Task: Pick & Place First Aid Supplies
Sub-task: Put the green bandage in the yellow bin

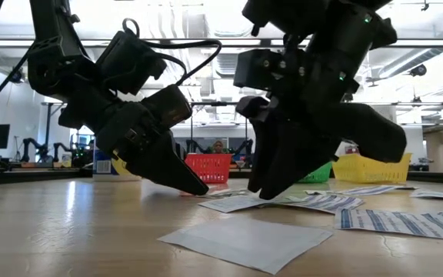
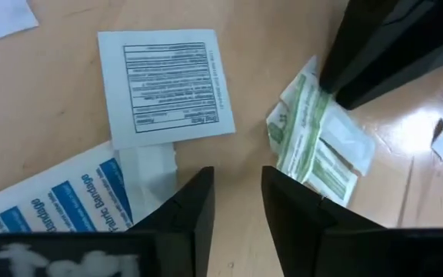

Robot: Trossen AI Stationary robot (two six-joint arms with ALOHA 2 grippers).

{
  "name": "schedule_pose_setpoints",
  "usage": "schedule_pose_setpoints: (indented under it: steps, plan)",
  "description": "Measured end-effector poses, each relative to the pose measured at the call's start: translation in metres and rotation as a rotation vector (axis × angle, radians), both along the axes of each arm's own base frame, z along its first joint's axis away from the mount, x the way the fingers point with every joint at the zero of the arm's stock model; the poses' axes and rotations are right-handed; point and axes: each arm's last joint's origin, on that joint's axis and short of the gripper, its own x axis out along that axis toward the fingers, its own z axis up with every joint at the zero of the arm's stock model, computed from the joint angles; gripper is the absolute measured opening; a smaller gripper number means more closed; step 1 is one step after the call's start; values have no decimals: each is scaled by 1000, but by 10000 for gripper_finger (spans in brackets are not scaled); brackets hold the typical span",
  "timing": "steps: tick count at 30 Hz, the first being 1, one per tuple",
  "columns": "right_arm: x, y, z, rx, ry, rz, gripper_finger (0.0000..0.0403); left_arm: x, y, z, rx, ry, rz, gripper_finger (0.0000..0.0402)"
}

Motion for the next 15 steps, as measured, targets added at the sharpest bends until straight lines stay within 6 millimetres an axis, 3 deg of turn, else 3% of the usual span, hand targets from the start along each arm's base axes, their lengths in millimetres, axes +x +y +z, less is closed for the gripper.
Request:
schedule_pose_setpoints:
  steps: [15]
  plan:
    - [4,6,6,-29,-48,-26,102,0,0,0,-1,1,0,64]
